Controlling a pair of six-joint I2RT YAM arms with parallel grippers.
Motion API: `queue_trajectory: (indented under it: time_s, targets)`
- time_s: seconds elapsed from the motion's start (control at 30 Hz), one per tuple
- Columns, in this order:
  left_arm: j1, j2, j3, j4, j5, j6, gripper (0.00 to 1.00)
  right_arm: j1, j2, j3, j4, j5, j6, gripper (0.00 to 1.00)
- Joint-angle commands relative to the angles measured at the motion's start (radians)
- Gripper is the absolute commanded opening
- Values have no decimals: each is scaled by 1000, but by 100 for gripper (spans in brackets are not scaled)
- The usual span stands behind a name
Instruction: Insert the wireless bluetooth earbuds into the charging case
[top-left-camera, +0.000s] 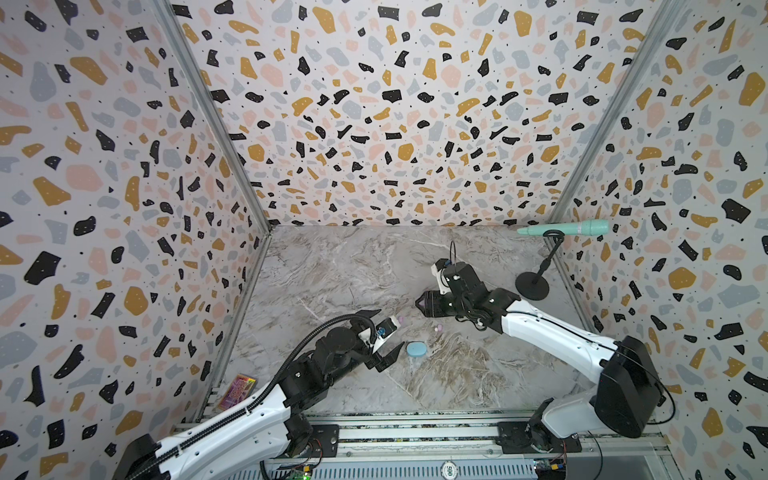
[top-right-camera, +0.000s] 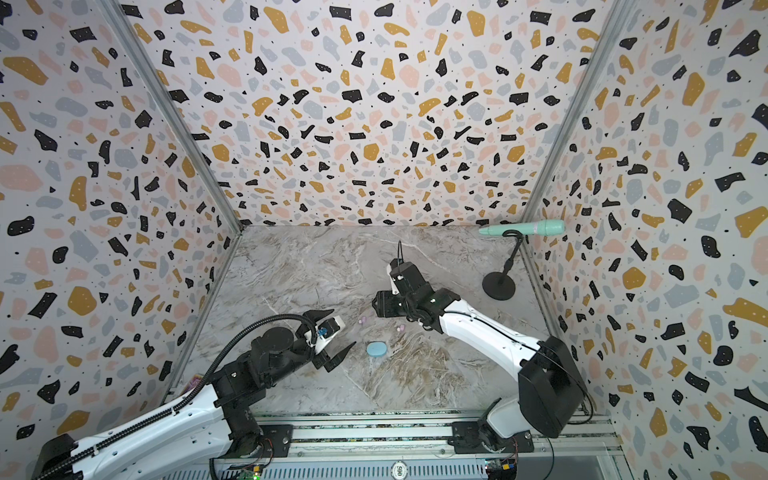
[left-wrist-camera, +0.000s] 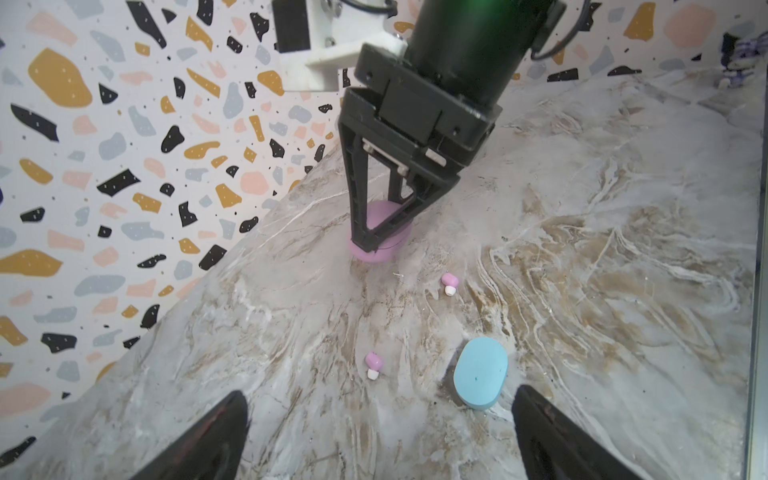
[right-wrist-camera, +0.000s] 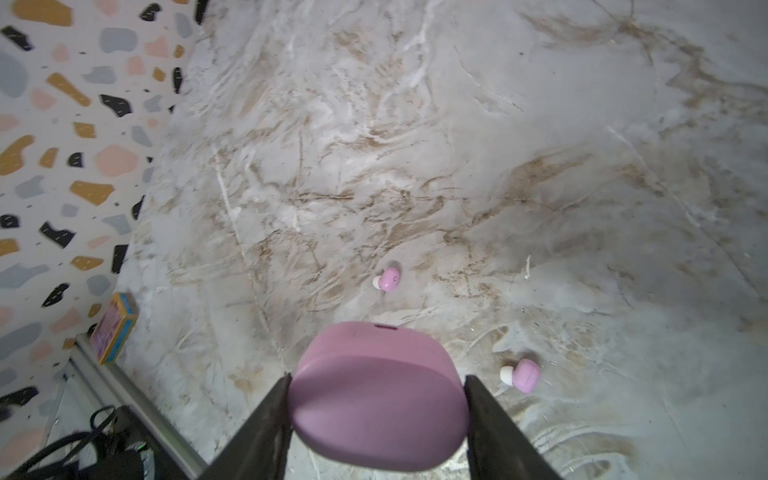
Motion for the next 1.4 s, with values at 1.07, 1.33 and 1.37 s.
queue_trajectory:
  time_s: [1.07,1.33,1.37]
  targets:
    - [-6,80,-45,222,121,144,90,111,-149,-111,174,-390,-155,0]
    - [-9,82,-43,216,141,141,78,124,-154,-123,203,-394,-148,0]
    - [-9,84,-46,215,141,142,78,124,-155,-123,205,-394,-146,0]
